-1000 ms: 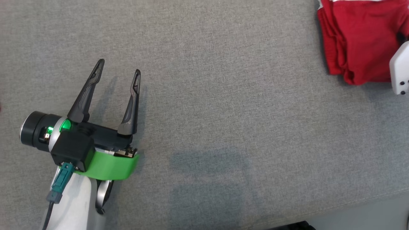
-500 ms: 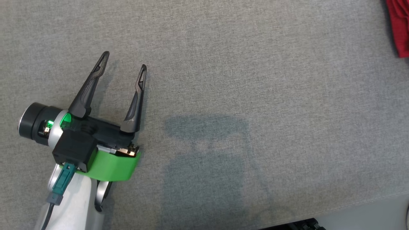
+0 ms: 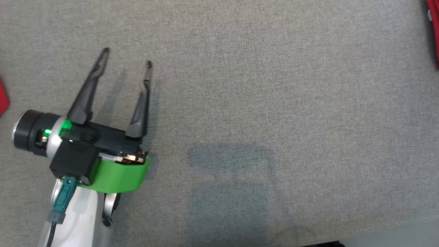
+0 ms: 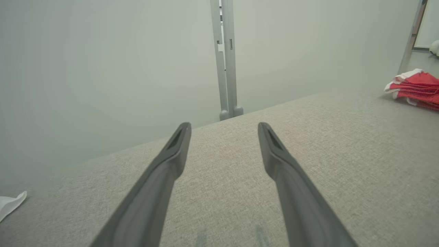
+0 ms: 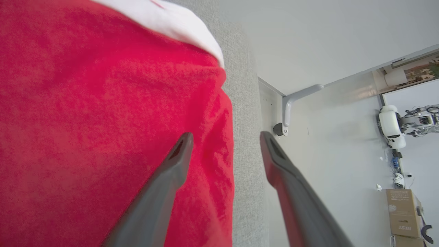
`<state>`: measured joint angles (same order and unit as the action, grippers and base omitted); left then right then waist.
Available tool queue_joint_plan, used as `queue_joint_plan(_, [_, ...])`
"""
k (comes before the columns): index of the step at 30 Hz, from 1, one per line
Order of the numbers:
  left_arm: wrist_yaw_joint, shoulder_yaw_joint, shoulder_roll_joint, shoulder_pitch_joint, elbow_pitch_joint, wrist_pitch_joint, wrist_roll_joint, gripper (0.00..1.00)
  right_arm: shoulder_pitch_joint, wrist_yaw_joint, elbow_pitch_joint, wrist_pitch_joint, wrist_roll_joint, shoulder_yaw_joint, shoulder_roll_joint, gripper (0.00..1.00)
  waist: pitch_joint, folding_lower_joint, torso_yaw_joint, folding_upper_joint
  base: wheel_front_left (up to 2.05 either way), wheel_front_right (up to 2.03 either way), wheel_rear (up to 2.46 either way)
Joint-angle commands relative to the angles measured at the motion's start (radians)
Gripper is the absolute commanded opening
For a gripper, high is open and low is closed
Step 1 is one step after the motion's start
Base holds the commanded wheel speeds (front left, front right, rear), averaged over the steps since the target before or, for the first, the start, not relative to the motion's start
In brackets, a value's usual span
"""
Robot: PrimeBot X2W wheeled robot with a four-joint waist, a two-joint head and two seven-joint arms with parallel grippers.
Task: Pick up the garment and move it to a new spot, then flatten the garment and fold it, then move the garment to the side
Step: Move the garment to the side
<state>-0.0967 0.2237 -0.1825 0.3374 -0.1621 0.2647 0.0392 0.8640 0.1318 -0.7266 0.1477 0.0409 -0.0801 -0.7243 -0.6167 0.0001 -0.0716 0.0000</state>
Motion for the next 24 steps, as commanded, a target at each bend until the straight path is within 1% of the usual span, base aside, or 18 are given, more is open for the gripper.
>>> queue_joint_plan(1, [0.032, -0.025, 0.009, -0.021, 0.009, 0.000, -0.001, 1.00, -0.036, -0.002, 0.025, -0.037, -0.003, 0.044, 0.026, 1.00, 0.065, -0.0001, 0.019, 0.0000, 0.00, 0.00, 0.00])
queue_joint_plan(3, [0.051, -0.034, 0.022, -0.043, 0.036, 0.000, 0.007, 1.00, -0.087, -0.002, 0.066, -0.070, 0.003, 0.085, 0.073, 1.00, 0.106, -0.0001, 0.025, 0.0000, 0.00, 0.00, 0.00])
queue_joint_plan(6, [0.060, -0.046, 0.026, -0.067, 0.079, 0.000, 0.022, 1.00, -0.169, -0.002, 0.151, -0.096, 0.009, 0.139, 0.138, 1.00, 0.173, -0.0001, 0.031, 0.0000, 0.00, 0.00, 0.00])
queue_joint_plan(8, [0.078, -0.061, 0.025, -0.090, 0.125, -0.001, 0.021, 1.00, -0.231, -0.002, 0.216, -0.100, 0.022, 0.170, 0.201, 1.00, 0.218, -0.0001, 0.035, 0.0000, 0.00, 0.00, 0.00])
queue_joint_plan(12, [0.115, -0.090, 0.055, -0.111, 0.195, -0.005, 0.064, 1.00, -0.363, -0.002, 0.358, -0.096, 0.038, 0.228, 0.315, 1.00, 0.294, -0.0001, 0.049, 0.0000, 0.00, 0.00, 0.00])
queue_joint_plan(15, [0.128, -0.105, 0.066, -0.123, 0.230, -0.006, 0.086, 1.00, -0.441, -0.002, 0.451, -0.110, 0.068, 0.261, 0.407, 1.00, 0.341, -0.0001, 0.062, 0.0000, 0.00, 0.00, 0.00])
queue_joint_plan(16, [0.134, -0.109, 0.069, -0.124, 0.243, -0.005, 0.092, 1.00, -0.460, -0.002, 0.472, -0.118, 0.073, 0.279, 0.429, 1.00, 0.357, -0.0001, 0.068, 0.0000, 0.00, 0.00, 0.00])
queue_joint_plan(19, [0.152, -0.116, 0.074, -0.131, 0.294, -0.015, 0.101, 1.00, -0.514, -0.002, 0.509, -0.139, 0.081, 0.275, 0.489, 1.00, 0.405, -0.0001, 0.086, 0.0000, 0.00, 0.00, 0.00])
queue_joint_plan(20, [0.152, -0.116, 0.074, -0.131, 0.294, -0.015, 0.101, 1.00, -0.514, -0.002, 0.509, -0.139, 0.081, 0.275, 0.489, 1.00, 0.405, -0.0001, 0.086, 0.0000, 0.00, 0.00, 0.00])
queue_joint_plan(24, [0.172, -0.133, 0.084, -0.148, 0.354, -0.025, 0.126, 1.00, -0.554, -0.002, 0.531, -0.186, 0.102, 0.259, 0.537, 1.00, 0.464, -0.0001, 0.104, 0.0000, 0.00, 0.00, 0.00])
